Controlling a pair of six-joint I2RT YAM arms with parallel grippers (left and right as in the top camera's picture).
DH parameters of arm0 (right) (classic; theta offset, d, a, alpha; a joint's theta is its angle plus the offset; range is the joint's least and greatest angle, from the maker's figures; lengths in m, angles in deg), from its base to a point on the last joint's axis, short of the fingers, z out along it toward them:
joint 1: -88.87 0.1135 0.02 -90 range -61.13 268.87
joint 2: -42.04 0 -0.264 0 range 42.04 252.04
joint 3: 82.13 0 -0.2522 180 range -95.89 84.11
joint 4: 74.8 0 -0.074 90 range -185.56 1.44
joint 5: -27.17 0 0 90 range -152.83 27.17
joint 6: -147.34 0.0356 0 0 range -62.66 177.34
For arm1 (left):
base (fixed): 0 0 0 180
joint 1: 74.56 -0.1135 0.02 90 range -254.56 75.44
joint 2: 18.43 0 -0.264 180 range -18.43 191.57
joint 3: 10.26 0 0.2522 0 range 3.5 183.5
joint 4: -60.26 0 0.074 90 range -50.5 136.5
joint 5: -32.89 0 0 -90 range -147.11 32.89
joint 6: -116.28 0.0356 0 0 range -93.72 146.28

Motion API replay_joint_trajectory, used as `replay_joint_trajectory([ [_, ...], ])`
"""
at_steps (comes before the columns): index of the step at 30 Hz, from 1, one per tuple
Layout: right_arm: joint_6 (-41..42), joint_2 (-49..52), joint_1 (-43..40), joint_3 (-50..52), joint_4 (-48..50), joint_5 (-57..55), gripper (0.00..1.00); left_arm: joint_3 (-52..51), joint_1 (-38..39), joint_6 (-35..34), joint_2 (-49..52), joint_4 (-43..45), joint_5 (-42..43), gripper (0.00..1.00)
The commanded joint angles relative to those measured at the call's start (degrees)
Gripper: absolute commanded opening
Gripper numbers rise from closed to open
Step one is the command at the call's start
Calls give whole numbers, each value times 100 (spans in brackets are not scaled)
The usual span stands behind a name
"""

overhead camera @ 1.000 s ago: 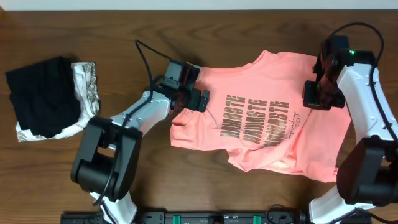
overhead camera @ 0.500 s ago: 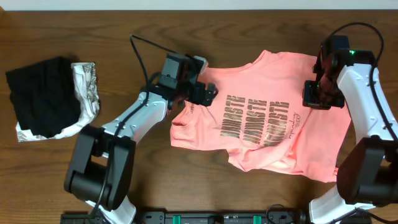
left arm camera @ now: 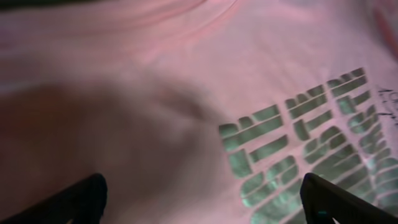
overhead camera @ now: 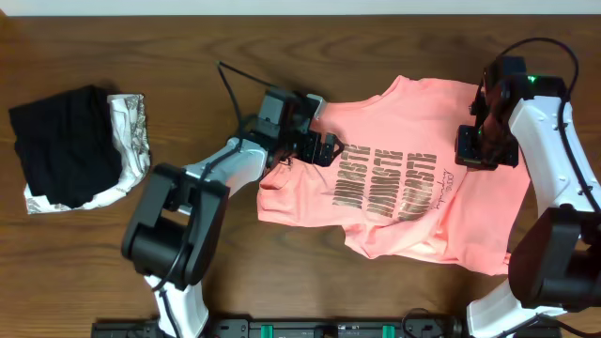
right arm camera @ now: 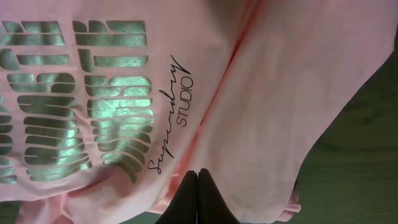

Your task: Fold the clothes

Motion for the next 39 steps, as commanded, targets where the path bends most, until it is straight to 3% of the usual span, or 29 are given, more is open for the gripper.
replay_joint_trajectory([
  [1,59,-4,-98,11,-24,44,1,107,-15,-94,232,118,76,99],
  [14,59,-4,-94,11,-90,68,1,114,-525,-90,358,317,-2214,99],
  [23,59,-4,-90,11,-39,195,1,114,-1241,-94,372,968,-2218,99],
  [33,61,-4,-90,11,20,258,1,146,-1285,-105,365,841,-1998,99],
  [39,61,-4,-105,11,184,254,1,243,-1272,-114,238,455,-911,99],
])
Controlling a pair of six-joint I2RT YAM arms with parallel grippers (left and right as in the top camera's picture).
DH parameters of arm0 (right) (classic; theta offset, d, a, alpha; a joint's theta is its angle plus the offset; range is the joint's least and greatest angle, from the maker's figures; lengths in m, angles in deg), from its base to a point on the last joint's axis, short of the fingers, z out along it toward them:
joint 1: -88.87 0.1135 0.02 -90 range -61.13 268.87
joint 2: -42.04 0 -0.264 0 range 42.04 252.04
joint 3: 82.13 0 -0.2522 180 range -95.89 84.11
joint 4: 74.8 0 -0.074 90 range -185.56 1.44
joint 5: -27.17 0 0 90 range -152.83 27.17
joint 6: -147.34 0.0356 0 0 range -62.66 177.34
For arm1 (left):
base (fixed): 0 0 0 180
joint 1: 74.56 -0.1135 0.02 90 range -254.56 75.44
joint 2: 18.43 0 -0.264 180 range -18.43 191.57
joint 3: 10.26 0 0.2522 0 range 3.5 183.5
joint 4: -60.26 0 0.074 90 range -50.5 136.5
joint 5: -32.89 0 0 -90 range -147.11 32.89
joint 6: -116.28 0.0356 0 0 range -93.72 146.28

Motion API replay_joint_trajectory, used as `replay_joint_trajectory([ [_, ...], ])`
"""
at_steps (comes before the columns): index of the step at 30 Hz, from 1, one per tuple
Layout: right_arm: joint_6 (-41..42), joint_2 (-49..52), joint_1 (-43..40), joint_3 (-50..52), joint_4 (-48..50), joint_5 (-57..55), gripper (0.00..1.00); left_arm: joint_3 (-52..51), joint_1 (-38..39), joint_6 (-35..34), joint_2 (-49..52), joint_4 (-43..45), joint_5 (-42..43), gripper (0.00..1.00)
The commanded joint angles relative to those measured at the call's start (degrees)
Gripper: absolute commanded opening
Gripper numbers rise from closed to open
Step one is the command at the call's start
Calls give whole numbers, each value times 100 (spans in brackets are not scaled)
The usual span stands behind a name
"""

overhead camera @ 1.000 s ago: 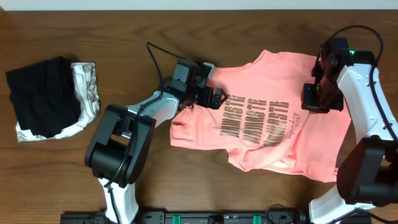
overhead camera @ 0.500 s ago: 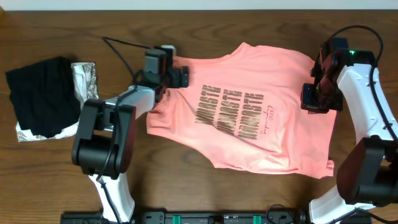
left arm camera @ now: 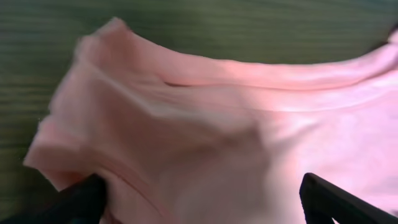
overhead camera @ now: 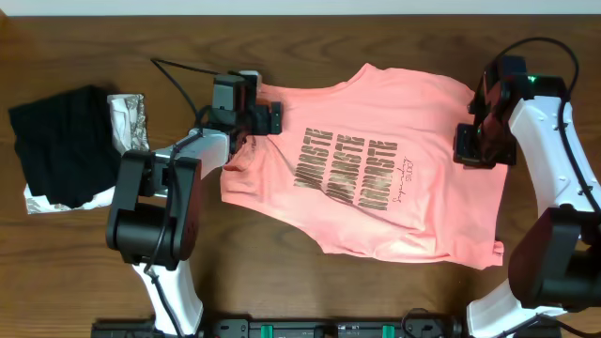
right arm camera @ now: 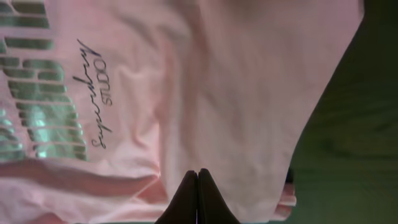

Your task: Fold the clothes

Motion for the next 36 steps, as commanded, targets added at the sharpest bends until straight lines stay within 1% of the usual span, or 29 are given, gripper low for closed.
replay_joint_trajectory([
  [1,61,-4,-105,11,96,37,1,186,33,-35,-92,-282,704,99],
  [4,72,-4,-136,11,326,-31,6,195,37,-33,-267,-529,699,99],
  [5,168,-4,-177,11,448,-101,9,195,35,-33,-310,-590,699,99],
  [6,293,-4,-240,11,597,-138,16,195,35,-33,-363,-662,699,99],
  [7,378,-4,-339,11,813,-111,30,195,35,-33,-391,-717,695,99],
  [8,376,-4,-433,11,1023,-26,38,195,37,-33,-411,-780,697,99],
  [9,356,-4,-557,11,1257,35,43,195,37,-33,-413,-828,699,99],
  [12,216,28,-970,9,1912,280,49,195,37,-33,-411,-1051,699,99],
  [17,-319,313,-1545,-2,2699,780,50,195,37,-28,-411,-1298,699,99],
  [19,-553,592,-1668,-2,2931,866,48,195,37,-28,-411,-1322,699,99],
  [23,-614,1167,-1707,-2,3442,855,40,195,37,-31,-411,-1403,699,99],
  [29,-645,1810,-1707,-2,4216,894,40,192,37,22,-409,-1615,673,99],
  [31,-675,1926,-1711,-2,4409,894,42,181,37,52,-409,-1624,632,99],
  [36,-673,2142,-1700,-2,4623,896,43,181,37,55,-409,-1633,522,99],
])
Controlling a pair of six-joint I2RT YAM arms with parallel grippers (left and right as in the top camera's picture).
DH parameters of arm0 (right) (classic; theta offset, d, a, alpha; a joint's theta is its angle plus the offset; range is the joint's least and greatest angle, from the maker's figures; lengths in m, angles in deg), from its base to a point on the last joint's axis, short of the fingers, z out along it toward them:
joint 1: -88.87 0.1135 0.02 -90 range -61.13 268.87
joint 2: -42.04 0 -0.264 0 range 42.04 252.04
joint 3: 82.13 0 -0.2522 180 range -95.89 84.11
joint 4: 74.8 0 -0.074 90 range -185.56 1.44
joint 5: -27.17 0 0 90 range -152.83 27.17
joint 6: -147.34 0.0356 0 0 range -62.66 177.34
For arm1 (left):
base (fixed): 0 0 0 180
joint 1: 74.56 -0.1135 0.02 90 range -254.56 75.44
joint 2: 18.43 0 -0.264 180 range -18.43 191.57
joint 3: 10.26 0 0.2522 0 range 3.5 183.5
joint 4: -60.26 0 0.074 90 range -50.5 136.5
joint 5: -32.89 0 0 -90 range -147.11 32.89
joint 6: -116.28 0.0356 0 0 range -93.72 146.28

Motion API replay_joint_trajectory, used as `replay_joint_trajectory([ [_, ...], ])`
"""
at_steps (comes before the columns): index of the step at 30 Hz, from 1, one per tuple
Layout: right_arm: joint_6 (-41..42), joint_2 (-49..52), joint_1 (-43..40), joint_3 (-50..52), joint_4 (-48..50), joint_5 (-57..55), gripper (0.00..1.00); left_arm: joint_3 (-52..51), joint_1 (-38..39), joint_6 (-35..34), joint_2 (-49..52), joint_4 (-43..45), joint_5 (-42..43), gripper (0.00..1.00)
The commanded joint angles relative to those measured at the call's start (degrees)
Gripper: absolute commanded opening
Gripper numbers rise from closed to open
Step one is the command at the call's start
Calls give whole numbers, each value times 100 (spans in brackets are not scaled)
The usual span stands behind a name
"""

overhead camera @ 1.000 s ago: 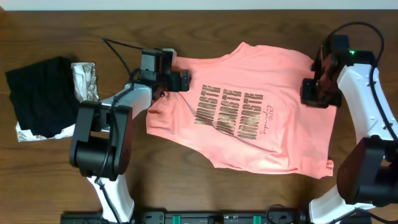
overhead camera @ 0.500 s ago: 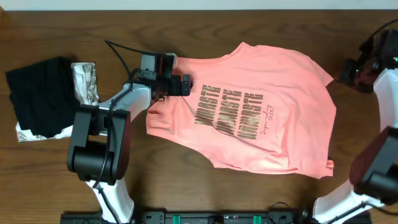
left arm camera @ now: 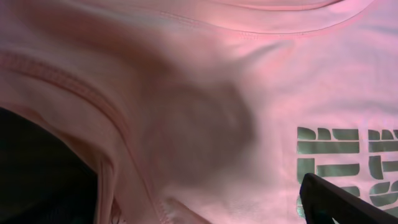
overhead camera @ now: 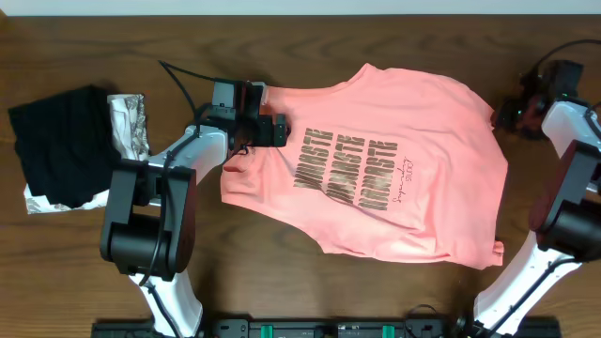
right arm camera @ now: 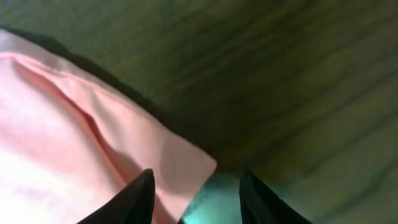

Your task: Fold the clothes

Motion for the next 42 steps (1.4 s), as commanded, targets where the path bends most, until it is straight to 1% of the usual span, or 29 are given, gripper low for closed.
replay_joint_trajectory([
  [1,-90,177,11,-9,44,70,43,61,9,31,-48,-87,-114,99],
  [8,-92,511,37,-9,39,199,41,61,9,31,-48,-76,-114,99],
  [9,-92,540,50,-9,61,247,39,61,9,31,-48,-76,-114,99],
  [15,-92,566,140,-9,90,345,1,61,9,31,-48,-74,-114,99],
  [19,-66,564,142,-9,140,299,1,61,9,31,-48,-76,-116,99],
  [22,236,560,116,-66,343,-122,1,61,9,31,-48,-83,-138,99],
  [27,343,560,59,-350,1014,-719,1,50,9,28,-48,-155,-205,99],
  [35,343,560,70,-702,2319,-778,1,39,9,28,-48,-181,-219,99],
  [39,345,560,70,-737,2706,-949,1,39,9,28,-48,-181,-221,99],
  [42,343,560,70,-737,2796,-992,1,39,9,28,-48,-181,-219,99],
])
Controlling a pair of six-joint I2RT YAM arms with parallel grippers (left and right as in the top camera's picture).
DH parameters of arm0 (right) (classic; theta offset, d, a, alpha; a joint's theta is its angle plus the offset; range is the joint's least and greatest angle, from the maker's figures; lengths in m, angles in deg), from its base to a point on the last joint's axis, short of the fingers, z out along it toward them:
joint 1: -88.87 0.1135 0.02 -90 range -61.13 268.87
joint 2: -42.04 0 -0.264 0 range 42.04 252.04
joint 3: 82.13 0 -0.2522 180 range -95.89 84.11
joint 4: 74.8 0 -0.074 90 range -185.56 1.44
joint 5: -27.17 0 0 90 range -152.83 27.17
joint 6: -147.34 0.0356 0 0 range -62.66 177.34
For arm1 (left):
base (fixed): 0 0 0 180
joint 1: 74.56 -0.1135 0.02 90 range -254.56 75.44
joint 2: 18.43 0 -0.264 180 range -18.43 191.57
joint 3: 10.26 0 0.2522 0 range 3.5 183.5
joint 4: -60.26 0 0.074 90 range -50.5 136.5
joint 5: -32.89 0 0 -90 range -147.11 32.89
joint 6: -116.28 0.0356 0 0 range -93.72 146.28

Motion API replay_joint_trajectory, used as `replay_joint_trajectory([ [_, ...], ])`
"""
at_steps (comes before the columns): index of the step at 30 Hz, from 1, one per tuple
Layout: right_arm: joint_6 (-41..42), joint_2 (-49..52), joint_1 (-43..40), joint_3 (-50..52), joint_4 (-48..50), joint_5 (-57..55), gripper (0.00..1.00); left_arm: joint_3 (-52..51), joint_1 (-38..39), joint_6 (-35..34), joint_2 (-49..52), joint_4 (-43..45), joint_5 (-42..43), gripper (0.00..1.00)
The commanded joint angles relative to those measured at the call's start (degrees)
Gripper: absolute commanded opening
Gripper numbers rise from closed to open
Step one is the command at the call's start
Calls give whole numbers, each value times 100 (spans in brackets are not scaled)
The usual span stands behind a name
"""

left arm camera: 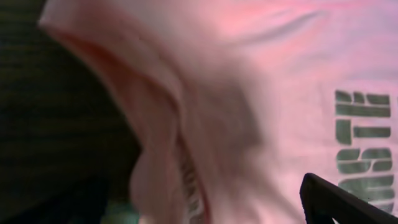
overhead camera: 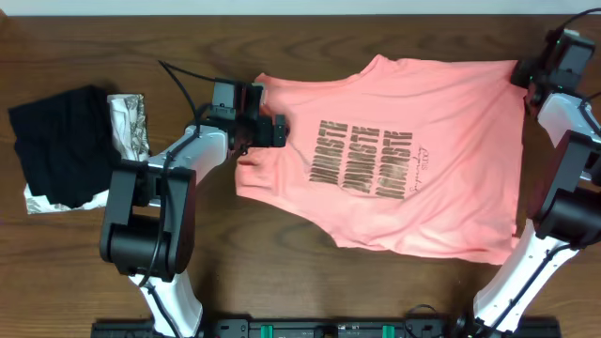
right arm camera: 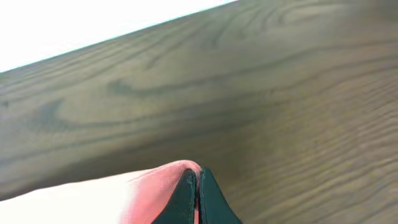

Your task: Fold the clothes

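Note:
The pink T-shirt (overhead camera: 394, 169) with metallic lettering lies spread face up across the table. My right gripper (overhead camera: 528, 73) is shut on its far right corner; the right wrist view shows that pink hem (right arm camera: 143, 193) pinched between the closed fingers (right arm camera: 186, 199). At the shirt's left sleeve my left gripper (overhead camera: 272, 130) is open. Bunched sleeve fabric (left arm camera: 186, 137) fills the left wrist view between the jaws. Only the right finger (left arm camera: 329, 202) shows there; the other is hidden in the dark at the left.
A folded black garment (overhead camera: 61, 145) lies on a white and silver one (overhead camera: 130, 127) at the table's left end. The far table edge (right arm camera: 124, 37) runs close behind my right gripper. Bare wood (overhead camera: 235, 263) shows in front of the shirt.
My right gripper, open at the shirt's right edge before, is now shut on the far right corner, farther back. The shirt has shifted right and away. My left gripper stays open at the sleeve.
At first the shirt lay rumpled, my left gripper open over its chest and my right shut on its right side. Then it lay farther left and flatter, left gripper at the sleeve. The right gripper then stood open off the edge, and now holds the corner.

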Motion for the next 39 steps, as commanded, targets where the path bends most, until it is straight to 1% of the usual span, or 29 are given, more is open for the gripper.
replay_joint_trajectory([
  [1,70,26,4,-111,31,-195,1,37,2,28,-26,-105,-92,99],
  [3,70,26,4,-111,9,-195,1,37,2,28,-26,-103,-92,99],
  [4,70,26,4,-111,-7,-195,5,37,2,28,-26,-103,-92,99],
  [5,70,26,4,-111,-15,-192,20,37,2,28,-26,-103,-92,99],
  [7,70,26,4,-111,-46,-192,54,37,2,26,-26,-105,-90,99],
  [8,63,26,4,-111,-63,-192,64,37,2,28,-26,-105,-92,99],
  [11,2,11,2,-114,-225,-190,87,37,2,28,-26,-105,-92,99],
  [13,-9,-33,2,-114,-433,-190,99,37,2,28,-26,-105,-90,99],
  [17,-90,-289,4,-114,-1132,-166,99,37,2,28,-26,-105,-92,99],
  [21,-90,-708,4,-114,-2500,-7,99,37,2,28,-26,-105,-92,99],
  [22,-90,-807,4,-114,-2900,105,97,37,2,28,-26,-105,-92,99],
  [23,-90,-872,4,-114,-3200,168,85,37,2,28,-26,-105,-92,99],
  [25,-85,-977,4,-114,-3738,264,54,37,2,28,-26,-105,-92,99],
  [26,-85,-1003,4,-114,-3901,291,36,37,2,28,-26,-105,-90,99],
  [27,-83,-1016,7,-114,-4039,339,23,37,2,28,-26,-105,-90,99],
  [28,-85,-1019,11,-114,-4181,452,15,37,2,26,-26,-105,-90,99],
  [29,-87,-1016,11,-114,-4321,560,11,37,2,28,-26,-107,-90,99],
  [31,-87,-1005,20,-111,-4725,699,8,37,2,28,-26,-111,-90,99],
  [34,-76,-1003,22,-20,-5268,715,10,37,2,28,-26,-151,-90,99],
  [39,-81,-1003,20,317,-5362,529,12,37,2,28,-26,-258,-90,99],
])
